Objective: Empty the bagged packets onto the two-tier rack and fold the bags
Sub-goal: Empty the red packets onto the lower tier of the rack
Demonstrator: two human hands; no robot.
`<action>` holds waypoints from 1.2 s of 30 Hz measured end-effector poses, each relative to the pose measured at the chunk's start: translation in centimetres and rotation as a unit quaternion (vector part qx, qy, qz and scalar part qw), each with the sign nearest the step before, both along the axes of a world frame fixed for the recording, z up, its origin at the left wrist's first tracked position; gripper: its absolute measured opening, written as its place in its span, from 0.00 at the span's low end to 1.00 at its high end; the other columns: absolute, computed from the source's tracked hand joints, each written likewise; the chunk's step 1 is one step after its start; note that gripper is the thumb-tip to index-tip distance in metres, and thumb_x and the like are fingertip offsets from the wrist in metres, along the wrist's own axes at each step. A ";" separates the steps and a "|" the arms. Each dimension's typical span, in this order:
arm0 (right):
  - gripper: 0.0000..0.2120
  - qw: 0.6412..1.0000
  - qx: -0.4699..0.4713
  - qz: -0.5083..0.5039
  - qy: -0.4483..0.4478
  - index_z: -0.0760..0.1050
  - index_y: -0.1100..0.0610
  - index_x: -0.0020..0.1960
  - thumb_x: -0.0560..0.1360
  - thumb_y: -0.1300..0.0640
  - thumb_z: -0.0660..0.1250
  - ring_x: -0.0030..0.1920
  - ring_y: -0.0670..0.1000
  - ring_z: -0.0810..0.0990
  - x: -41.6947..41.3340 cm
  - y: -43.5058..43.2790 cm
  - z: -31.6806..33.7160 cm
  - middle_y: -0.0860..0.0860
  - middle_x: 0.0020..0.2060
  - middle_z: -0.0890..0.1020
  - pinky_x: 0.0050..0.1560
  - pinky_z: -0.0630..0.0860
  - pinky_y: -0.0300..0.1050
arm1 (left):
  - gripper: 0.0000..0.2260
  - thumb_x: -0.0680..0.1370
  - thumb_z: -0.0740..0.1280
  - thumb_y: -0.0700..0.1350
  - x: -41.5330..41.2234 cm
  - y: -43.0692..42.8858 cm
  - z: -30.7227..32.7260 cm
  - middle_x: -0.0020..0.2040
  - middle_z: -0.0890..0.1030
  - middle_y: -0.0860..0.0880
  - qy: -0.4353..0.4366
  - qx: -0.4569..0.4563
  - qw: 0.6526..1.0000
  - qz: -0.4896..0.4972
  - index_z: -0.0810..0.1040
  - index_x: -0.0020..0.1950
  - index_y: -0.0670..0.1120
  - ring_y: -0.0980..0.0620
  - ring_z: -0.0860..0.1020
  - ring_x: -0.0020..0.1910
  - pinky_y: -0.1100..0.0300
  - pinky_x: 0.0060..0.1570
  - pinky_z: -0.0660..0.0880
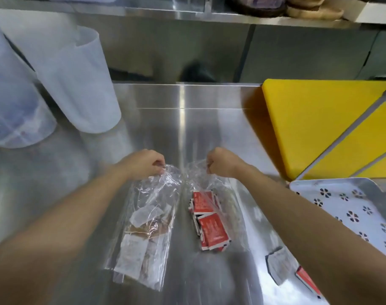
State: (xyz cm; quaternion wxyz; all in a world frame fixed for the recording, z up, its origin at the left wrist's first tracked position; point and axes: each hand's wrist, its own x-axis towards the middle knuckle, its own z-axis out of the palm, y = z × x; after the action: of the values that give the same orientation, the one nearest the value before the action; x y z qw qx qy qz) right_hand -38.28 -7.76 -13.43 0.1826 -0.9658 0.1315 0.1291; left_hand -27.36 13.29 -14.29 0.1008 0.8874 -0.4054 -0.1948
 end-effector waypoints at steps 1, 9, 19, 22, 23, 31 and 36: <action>0.05 1.000 0.005 0.005 0.000 0.78 0.64 0.42 0.69 0.63 0.65 0.44 0.59 0.80 0.3 -0.1 -0.3 0.60 0.43 0.82 0.44 0.77 0.51 | 0.04 0.73 0.67 0.49 0.1 -0.2 -0.2 0.39 0.78 0.54 0.009 -0.002 1.000 0.000 0.78 0.45 0.50 0.50 0.76 0.41 0.54 0.44 0.73; 0.03 0.999 0.038 0.014 -0.027 0.74 0.57 0.45 0.72 0.60 0.64 0.50 0.58 0.77 -0.4 0.2 -0.5 0.57 0.47 0.79 0.49 0.74 0.49 | 0.21 0.74 0.64 0.52 -1.7 -1.2 0.3 0.63 0.72 0.45 -0.074 0.055 0.995 0.040 0.69 0.65 0.49 0.45 0.69 0.62 0.52 0.63 0.63; 0.37 0.977 0.065 -0.119 -0.163 0.47 0.47 0.75 0.73 0.33 0.53 0.75 0.55 0.53 -5.3 1.3 -0.4 0.51 0.76 0.55 0.71 0.50 0.63 | 0.39 0.75 0.57 0.62 -13.1 -4.8 2.0 0.78 0.43 0.48 -0.045 -0.164 0.980 0.101 0.39 0.75 0.47 0.50 0.43 0.76 0.55 0.70 0.41; 0.38 0.945 0.195 -0.209 -0.160 0.45 0.48 0.75 0.73 0.34 0.56 0.75 0.56 0.53 -7.7 1.8 -1.0 0.53 0.76 0.53 0.73 0.51 0.63 | 0.42 0.74 0.59 0.64 -16.8 -6.4 2.1 0.78 0.50 0.45 0.221 -0.218 0.930 0.198 0.36 0.75 0.49 0.47 0.54 0.75 0.53 0.72 0.54; 0.39 0.913 0.289 -0.236 -0.166 0.45 0.49 0.75 0.73 0.36 0.59 0.75 0.56 0.54 -8.6 2.0 -1.1 0.53 0.76 0.53 0.73 0.53 0.61 | 0.42 0.73 0.59 0.64 -17.6 -7.0 2.3 0.77 0.55 0.44 0.313 -0.230 0.887 0.250 0.37 0.75 0.50 0.45 0.60 0.74 0.52 0.69 0.59; 0.15 0.763 0.544 -0.325 -0.126 0.67 0.59 0.64 0.80 0.56 0.55 0.52 0.50 0.78 -12.8 5.4 -0.6 0.56 0.57 0.78 0.43 0.76 0.35 | 0.12 0.78 0.60 0.53 -21.4 -8.9 4.3 0.43 0.78 0.43 0.613 -0.259 0.645 0.376 0.76 0.43 0.46 0.47 0.75 0.44 0.57 0.46 0.71; 0.10 0.786 0.517 -0.309 -0.142 0.74 0.56 0.47 0.79 0.60 0.54 0.36 0.48 0.78 -12.8 5.2 1.5 0.51 0.34 0.79 0.32 0.71 0.39 | 0.09 0.80 0.57 0.48 -20.7 -9.1 6.2 0.43 0.76 0.41 0.581 -0.279 0.675 0.359 0.73 0.53 0.46 0.46 0.74 0.38 0.57 0.38 0.70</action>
State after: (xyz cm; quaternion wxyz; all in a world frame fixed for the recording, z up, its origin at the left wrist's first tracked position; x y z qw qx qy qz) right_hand -51.05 -2.57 -11.91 0.7011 -0.6422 0.3089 -0.0237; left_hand -48.08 4.24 -8.06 0.6213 0.6034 0.0494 -0.4975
